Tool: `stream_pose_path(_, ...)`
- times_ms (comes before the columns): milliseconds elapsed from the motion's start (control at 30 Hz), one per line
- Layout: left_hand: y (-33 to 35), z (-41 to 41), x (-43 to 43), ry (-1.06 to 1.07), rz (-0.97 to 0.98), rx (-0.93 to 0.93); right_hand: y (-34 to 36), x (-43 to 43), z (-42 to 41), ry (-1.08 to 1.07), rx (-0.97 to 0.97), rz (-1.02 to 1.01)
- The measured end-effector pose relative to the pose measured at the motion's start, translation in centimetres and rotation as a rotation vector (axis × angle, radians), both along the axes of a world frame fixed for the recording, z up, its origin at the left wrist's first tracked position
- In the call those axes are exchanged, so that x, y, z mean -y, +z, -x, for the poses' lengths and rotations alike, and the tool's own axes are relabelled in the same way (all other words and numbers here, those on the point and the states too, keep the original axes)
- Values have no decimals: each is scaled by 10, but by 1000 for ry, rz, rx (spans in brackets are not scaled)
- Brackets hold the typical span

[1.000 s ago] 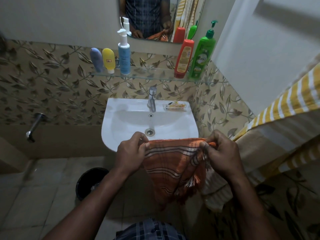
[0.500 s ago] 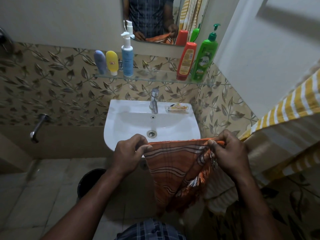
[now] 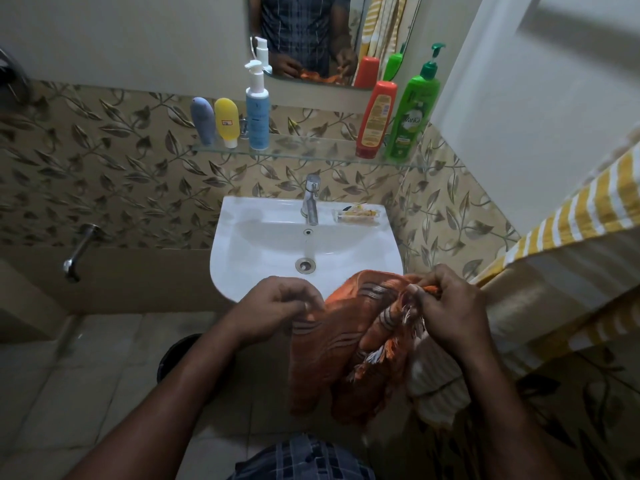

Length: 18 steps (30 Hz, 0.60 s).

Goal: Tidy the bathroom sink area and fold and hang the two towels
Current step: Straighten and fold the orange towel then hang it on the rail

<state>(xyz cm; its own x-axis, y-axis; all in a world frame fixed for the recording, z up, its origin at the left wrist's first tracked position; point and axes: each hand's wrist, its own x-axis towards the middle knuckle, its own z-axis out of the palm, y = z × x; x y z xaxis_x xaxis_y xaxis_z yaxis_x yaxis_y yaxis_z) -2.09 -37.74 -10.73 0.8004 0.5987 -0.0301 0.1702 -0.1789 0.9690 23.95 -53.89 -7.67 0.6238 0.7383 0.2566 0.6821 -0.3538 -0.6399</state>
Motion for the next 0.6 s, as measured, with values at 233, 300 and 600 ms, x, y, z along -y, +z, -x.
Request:
stream_pose_path(233,4,-15,20,-167,-127,-153,-11,0,13,25,-42,34)
stream_pose_path(300,7,-16,24,-230,-289,-213,-16,0,18,16,-51,52)
stream_pose_path(600,-7,-16,28,-62,-766,-413,-33,-2,30,-40,-189,10)
